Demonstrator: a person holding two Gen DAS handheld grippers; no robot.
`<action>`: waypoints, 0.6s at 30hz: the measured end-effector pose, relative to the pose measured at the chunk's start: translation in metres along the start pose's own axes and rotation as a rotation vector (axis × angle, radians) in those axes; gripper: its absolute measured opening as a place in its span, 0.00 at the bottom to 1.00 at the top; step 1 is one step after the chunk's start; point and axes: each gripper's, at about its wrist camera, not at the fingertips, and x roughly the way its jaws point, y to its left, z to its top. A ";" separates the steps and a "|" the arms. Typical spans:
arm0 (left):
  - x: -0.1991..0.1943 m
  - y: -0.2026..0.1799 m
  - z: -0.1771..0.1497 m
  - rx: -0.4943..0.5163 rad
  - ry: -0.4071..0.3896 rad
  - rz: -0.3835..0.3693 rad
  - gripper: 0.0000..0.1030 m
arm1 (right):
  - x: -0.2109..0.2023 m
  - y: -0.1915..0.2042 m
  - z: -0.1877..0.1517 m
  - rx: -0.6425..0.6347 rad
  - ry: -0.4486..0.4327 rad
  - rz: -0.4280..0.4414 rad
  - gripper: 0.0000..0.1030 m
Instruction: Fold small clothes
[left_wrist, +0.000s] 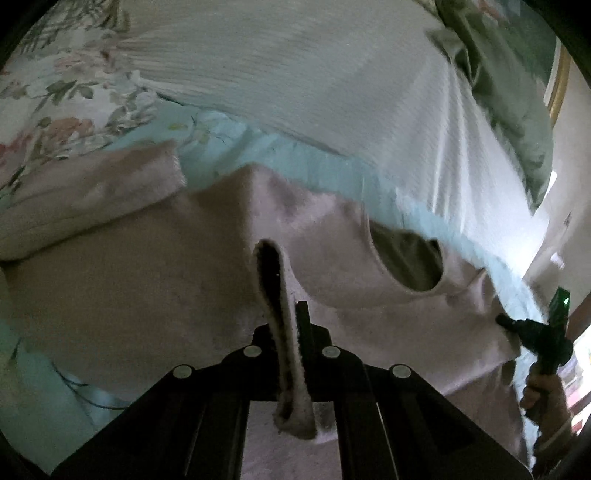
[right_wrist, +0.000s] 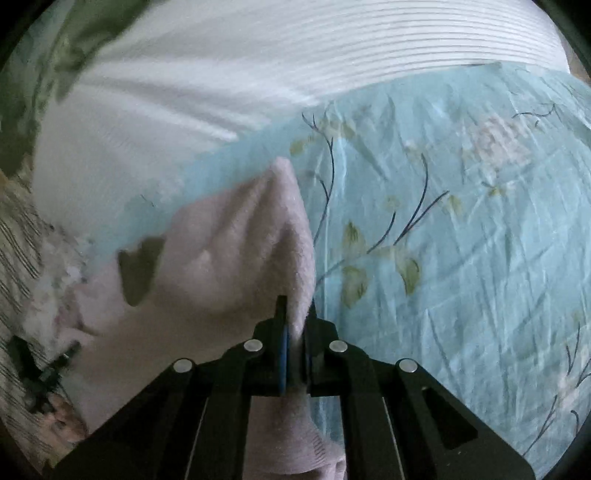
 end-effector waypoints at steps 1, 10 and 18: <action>0.004 0.000 -0.001 0.005 0.009 0.006 0.02 | 0.001 0.003 0.000 -0.011 0.002 -0.014 0.07; 0.009 0.010 -0.013 0.004 0.047 0.028 0.03 | -0.025 0.051 -0.019 -0.117 -0.006 0.047 0.40; -0.008 0.022 -0.024 0.003 0.062 0.062 0.12 | -0.024 0.040 -0.038 -0.051 0.040 0.029 0.44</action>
